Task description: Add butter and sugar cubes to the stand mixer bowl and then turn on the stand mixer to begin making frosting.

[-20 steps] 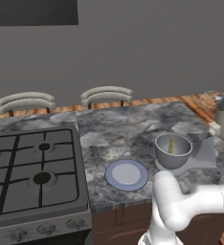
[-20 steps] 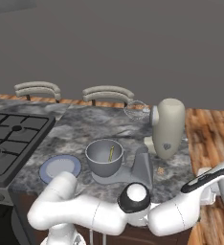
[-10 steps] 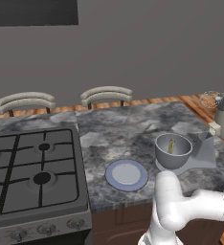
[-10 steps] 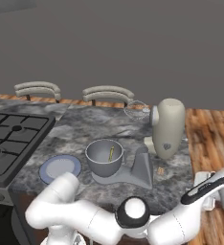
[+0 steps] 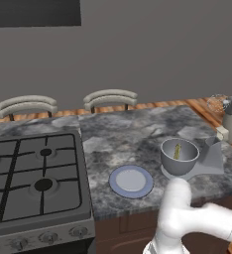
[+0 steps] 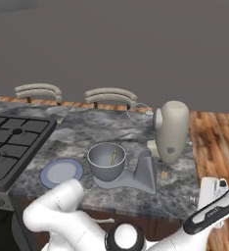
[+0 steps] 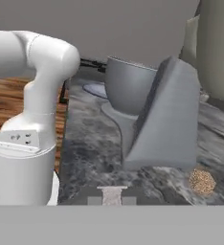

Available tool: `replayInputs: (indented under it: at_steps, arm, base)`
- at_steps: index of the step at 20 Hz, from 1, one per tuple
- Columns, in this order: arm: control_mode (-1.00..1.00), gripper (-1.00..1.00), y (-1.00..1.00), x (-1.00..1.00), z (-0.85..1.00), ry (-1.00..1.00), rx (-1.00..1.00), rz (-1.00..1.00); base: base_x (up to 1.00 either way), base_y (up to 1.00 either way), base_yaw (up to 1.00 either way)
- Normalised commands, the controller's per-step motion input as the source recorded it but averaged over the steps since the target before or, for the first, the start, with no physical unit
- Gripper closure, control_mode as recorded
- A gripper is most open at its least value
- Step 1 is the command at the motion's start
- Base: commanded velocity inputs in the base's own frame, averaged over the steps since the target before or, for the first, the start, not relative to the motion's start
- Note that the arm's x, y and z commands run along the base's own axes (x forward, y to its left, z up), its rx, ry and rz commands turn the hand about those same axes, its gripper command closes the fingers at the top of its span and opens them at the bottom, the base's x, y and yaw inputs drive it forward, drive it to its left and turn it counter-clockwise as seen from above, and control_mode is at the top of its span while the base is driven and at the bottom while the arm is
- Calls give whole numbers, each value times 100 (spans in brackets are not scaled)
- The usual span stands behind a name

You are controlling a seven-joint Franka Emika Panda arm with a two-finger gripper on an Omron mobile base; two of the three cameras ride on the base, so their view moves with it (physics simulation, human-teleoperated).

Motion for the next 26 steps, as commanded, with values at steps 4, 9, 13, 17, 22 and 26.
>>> replayInputs:
  at_steps: [4, 9, 13, 17, 22, 26]
  arm:
    - [-100, 100, 67, -68, 69, -15, -1, -5]
    - [-100, 100, 85, -58, 69, -15, -6, -1]
    - [-100, 100, 100, -41, 67, -13, -11, 0]
    - [-100, 100, 100, -18, 51, -7, -14, 0]
    - [-100, 100, 100, 1, 44, -1, -18, 0]
    - [-100, 100, 100, 24, 41, 0, -22, -2]
  base:
    - [0, 0, 0]
    - [0, 0, 0]
    - [0, 0, 0]
    - [0, 0, 0]
    - [0, 0, 0]
    - [0, 0, 0]
